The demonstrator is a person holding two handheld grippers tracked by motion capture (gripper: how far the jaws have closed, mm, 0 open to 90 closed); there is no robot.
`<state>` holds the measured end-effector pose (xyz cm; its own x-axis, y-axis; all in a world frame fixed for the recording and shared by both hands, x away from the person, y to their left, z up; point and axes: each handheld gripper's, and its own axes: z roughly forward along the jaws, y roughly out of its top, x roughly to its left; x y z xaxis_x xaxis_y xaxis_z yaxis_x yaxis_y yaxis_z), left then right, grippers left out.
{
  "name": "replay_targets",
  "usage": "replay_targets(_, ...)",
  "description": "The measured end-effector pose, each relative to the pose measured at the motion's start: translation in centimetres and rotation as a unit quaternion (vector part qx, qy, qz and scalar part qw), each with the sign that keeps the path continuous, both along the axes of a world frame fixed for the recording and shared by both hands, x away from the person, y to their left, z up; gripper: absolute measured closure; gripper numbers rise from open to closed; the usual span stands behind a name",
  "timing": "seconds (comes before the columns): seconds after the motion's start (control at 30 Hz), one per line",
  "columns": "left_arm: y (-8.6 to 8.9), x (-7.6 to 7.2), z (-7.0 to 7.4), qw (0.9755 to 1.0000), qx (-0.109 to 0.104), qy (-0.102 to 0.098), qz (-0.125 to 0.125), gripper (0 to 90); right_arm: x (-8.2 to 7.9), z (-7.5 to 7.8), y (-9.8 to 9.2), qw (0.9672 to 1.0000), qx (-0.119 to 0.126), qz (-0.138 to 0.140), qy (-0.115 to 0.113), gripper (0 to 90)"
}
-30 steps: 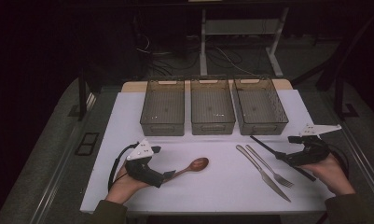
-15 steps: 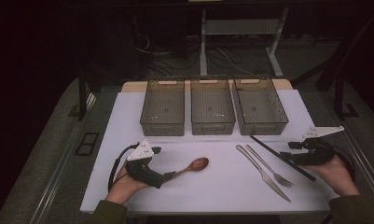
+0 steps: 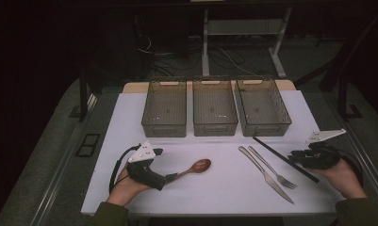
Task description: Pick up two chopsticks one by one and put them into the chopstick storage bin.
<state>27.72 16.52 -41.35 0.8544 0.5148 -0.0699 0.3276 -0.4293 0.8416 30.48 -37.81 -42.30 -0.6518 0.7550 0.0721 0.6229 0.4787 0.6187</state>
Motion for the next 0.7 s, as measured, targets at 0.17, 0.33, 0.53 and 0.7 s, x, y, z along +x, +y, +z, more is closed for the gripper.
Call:
replay_targets(0.17,-0.03,-0.03,-0.01,1.0000,0.001,0.001,-0.001,0.0,-0.05,-0.16,-0.21,1.0000,-0.006,0.001,0.008,75.3)
replay_targets(0.33,-0.02,-0.03,-0.02,1.0000,0.000,0.001,-0.001,0.0,-0.09,-0.47,-0.32,0.9996,-0.022,0.003,0.016,78.3)
replay_targets(0.53,-0.03,-0.05,-0.01,1.0000,0.001,0.001,-0.001,0.0,-0.20,-0.64,-0.43,0.9994,-0.026,0.005,0.023,80.6)
replay_targets(0.7,-0.01,-0.04,0.00,1.0000,0.001,0.001,-0.001,0.0,-0.23,-0.71,-0.46,0.9993,-0.025,0.006,0.028,81.5)
